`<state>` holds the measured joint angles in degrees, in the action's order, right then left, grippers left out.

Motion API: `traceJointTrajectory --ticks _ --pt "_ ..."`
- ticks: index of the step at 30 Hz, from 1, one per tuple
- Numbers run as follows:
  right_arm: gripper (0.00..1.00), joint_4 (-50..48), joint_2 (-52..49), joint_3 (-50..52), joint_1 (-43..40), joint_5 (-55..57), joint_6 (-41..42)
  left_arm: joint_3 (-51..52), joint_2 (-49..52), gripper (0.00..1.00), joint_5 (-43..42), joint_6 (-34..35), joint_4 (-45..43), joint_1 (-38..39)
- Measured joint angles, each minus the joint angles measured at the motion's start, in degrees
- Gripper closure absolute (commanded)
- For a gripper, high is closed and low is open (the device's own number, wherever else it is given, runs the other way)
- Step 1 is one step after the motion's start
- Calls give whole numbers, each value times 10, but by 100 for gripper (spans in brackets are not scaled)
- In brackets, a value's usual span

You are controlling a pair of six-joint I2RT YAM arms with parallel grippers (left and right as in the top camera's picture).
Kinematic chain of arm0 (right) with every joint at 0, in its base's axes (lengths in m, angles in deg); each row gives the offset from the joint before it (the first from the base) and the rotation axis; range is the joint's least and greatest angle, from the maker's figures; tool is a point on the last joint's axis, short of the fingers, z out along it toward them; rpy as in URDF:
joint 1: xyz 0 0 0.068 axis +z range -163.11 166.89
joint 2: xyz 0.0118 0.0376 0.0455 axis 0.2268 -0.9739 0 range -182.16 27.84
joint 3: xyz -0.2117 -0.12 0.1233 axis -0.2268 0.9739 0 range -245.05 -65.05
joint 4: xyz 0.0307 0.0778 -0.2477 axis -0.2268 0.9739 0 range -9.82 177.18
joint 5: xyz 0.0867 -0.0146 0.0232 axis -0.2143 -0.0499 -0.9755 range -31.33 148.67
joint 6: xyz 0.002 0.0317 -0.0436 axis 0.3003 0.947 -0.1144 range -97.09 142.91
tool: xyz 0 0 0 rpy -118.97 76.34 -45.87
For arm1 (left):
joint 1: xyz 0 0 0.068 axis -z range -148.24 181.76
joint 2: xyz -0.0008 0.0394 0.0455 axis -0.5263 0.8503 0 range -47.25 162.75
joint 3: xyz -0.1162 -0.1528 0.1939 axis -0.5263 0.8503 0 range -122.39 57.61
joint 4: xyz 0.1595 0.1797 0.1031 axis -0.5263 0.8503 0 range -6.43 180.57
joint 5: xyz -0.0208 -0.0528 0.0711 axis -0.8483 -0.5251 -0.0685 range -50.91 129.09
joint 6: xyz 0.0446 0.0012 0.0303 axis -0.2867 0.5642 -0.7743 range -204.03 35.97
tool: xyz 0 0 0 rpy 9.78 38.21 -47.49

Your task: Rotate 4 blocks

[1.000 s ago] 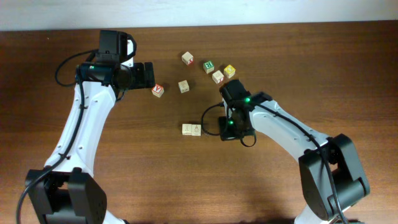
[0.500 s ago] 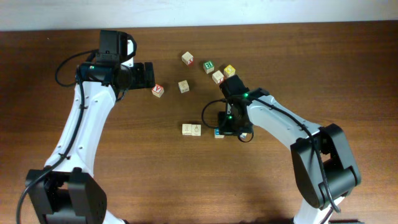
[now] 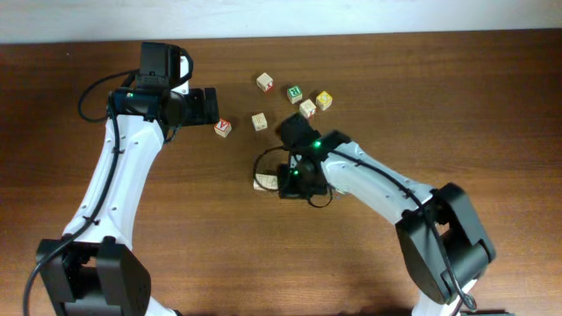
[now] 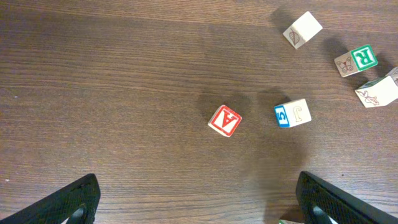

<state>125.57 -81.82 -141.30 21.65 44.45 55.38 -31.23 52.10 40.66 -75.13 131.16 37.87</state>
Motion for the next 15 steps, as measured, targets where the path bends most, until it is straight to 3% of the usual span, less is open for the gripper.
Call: traceJointTrajectory --ticks 3,15 --pt "96 2 0 0 42 22 35 0 0 1 0 0 0 0" --pt "96 -36 -29 0 45 76 66 0 0 1 0 0 0 0"
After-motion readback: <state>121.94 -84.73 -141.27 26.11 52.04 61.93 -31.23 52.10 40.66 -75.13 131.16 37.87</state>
